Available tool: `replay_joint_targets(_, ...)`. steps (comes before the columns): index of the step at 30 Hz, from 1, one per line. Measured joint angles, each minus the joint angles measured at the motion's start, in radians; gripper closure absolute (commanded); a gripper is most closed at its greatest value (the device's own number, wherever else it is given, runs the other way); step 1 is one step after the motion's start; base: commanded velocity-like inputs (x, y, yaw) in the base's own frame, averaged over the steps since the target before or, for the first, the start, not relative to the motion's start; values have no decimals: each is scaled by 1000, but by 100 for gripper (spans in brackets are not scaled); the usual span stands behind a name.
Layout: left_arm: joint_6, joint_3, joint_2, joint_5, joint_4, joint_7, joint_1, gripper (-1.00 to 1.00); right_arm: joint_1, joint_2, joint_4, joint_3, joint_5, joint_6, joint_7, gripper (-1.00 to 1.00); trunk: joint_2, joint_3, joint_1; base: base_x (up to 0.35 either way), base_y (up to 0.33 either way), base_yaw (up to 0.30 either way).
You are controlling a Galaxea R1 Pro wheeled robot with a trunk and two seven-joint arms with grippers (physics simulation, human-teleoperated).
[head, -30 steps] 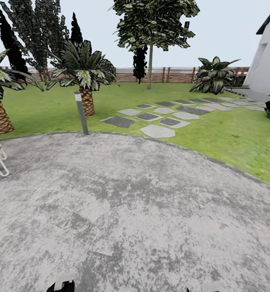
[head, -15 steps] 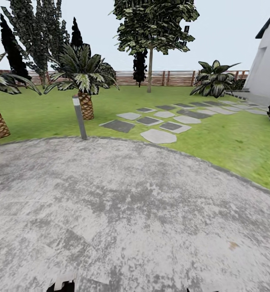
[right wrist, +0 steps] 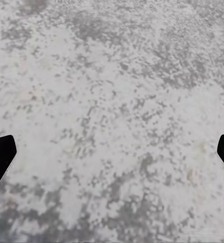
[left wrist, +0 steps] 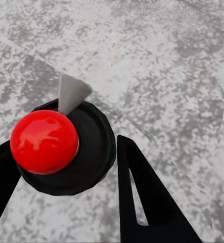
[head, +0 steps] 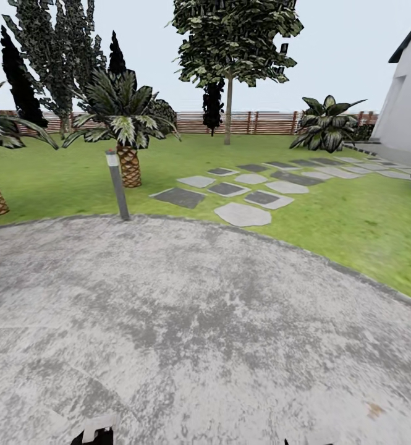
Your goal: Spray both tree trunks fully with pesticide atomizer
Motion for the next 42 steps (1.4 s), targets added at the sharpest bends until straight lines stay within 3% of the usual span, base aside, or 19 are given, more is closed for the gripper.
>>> replay_joint_targets(16,0,0,0,0,0,0,0,100,0,0,0,0,0,0,0,-100,0,8,0,339,0,-149)
replay_joint_targets(42,0,0,0,1,0,0,0,100,0,0,1,-1,0,0,1,-100,0,9,0,339,0,-38)
